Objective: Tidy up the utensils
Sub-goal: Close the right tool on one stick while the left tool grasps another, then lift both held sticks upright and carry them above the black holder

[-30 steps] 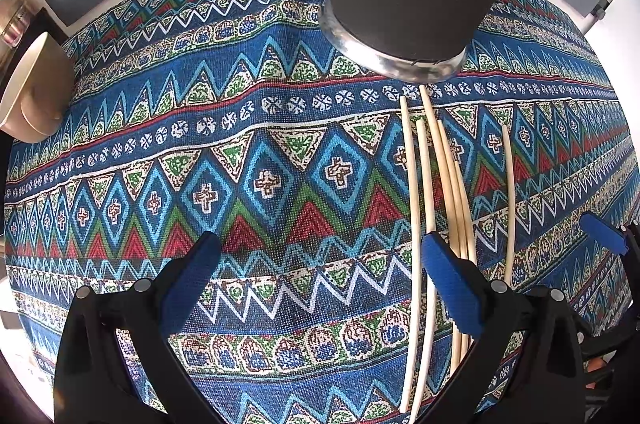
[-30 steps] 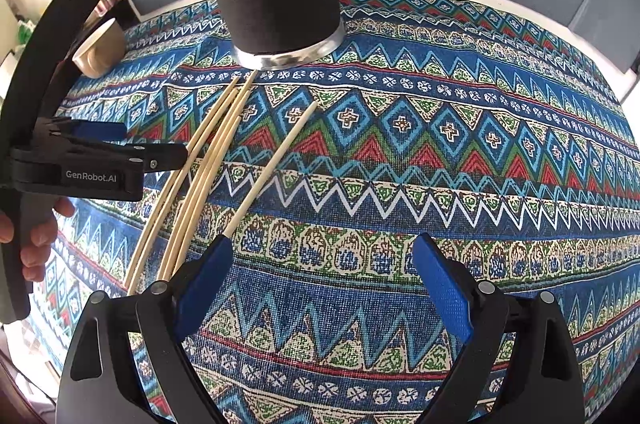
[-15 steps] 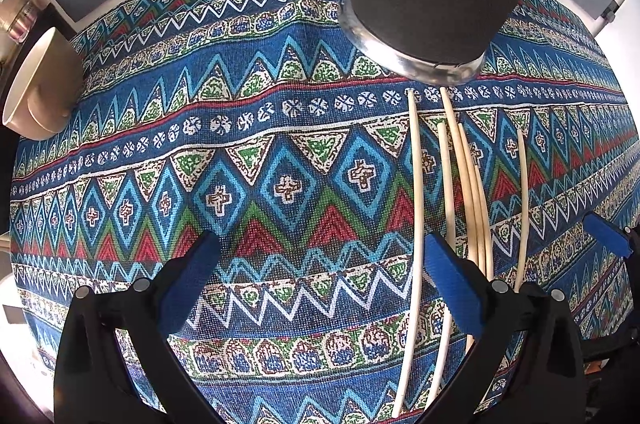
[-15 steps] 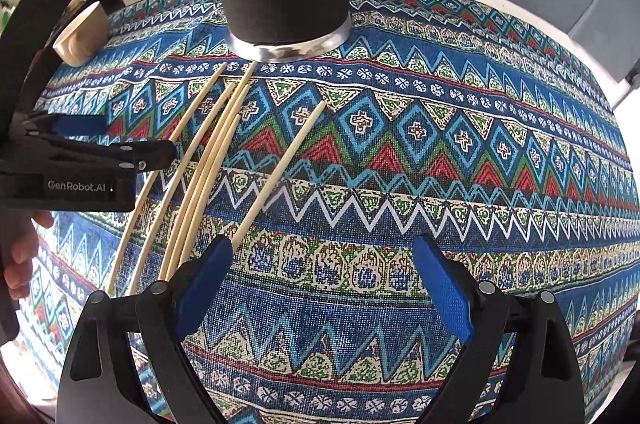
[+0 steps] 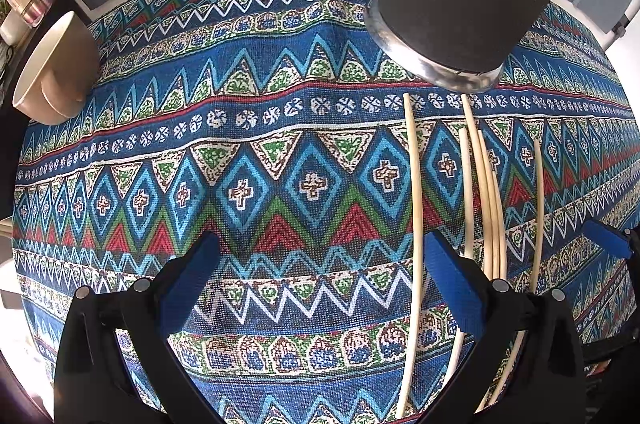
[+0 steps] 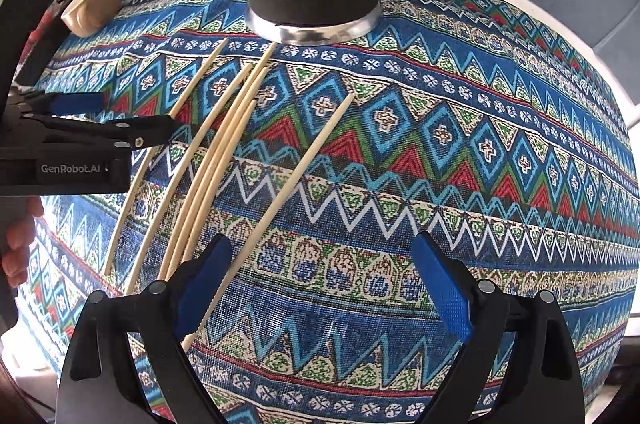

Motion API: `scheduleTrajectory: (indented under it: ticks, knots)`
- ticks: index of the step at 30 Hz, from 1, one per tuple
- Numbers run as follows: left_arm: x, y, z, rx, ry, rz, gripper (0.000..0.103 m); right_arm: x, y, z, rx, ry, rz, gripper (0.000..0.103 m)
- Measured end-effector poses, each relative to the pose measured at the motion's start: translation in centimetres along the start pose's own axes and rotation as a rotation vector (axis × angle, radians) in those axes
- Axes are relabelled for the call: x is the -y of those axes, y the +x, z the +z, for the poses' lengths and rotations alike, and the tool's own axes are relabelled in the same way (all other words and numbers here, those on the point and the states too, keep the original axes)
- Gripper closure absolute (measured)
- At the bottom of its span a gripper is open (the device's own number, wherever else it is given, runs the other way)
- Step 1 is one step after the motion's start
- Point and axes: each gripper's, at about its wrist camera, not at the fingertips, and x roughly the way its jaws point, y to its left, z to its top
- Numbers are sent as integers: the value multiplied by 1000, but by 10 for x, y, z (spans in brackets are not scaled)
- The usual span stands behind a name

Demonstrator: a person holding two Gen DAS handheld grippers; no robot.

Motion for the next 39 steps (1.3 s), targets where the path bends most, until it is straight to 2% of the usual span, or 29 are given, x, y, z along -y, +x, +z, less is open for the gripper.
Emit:
scheduleTrajectory:
  ticks: [4, 5, 6, 7, 8, 9, 11, 13, 17, 22, 28, 31, 34, 39]
  knots:
    - [-11, -7, -5, 4, 5, -2, 15, 12, -8, -3, 18, -4, 3, 53]
    - [-16, -10, -7, 9, 6, -1, 23, 15, -9, -4, 18, -10, 5, 65]
    - [-22, -14, -8, 12, 5, -3, 27, 22, -10, -5, 18, -13, 8, 72]
    - [-27, -17, -10, 17, 5, -2, 38, 28, -10, -6, 15, -9, 5, 87]
    - [-33, -20, -12, 18, 2, -3, 50, 34, -11, -6, 9, -1, 7, 96]
    - [-39, -23, -14, 22, 0, -1, 56, 41, -11, -7, 2, 3, -2, 98]
    - [-54, -27, -20, 23, -6, -2, 75, 56, -13, -8, 0, -6, -31, 99]
    - [-68, -30, -27, 22, -14, 2, 79, 68, -13, -11, -5, 10, -32, 99]
    - [-97, -36, -43, 26, -36, 44, 97, 95, -18, -17, -19, 48, -37, 99]
    - [-132, -42, -61, 6, -101, 32, 98, 125, -21, -23, -45, 110, -16, 99]
    - [-161, -64, -86, -1, -144, 40, 98, 166, -31, -34, -34, 201, 26, 99]
    - [-174, -79, -91, 12, -142, 48, 98, 190, -43, -40, -15, 227, 47, 99]
    - [-190, -98, -92, 30, -144, 50, 98, 194, -52, -36, 4, 233, 58, 98]
    - [-188, -136, -93, 95, -112, 79, 98, 202, -69, -35, 40, 272, 112, 98]
